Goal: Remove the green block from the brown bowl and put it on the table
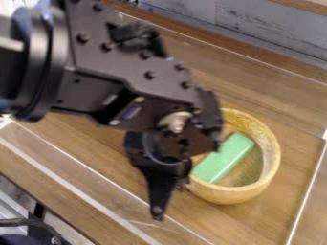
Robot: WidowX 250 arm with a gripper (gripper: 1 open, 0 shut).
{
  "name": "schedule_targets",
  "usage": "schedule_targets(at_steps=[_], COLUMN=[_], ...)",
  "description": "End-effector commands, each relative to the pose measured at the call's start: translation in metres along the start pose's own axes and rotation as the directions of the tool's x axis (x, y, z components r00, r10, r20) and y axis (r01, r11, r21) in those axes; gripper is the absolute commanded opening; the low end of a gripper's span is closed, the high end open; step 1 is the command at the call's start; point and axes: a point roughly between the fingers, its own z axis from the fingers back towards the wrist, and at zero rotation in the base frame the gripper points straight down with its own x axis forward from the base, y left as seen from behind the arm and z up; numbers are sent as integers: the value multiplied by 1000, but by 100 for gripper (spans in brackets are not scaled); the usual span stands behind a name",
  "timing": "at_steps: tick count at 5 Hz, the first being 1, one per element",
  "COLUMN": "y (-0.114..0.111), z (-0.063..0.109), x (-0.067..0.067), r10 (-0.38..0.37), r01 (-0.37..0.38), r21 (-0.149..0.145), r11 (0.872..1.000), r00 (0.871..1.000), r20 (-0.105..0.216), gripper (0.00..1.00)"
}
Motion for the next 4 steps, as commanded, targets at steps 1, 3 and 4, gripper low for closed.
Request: schedule_targets(at_steps=[1,3,4], y=[0,5,10], z=[-2,-10,-16], x=[10,20,13], r10=[50,46,9], r01=[-50,-46,-10], r21=[-24,-29,-31], r11=[998,998,999], r00=[999,999,1000], r20=[-4,-11,-27], gripper=[0,100,100])
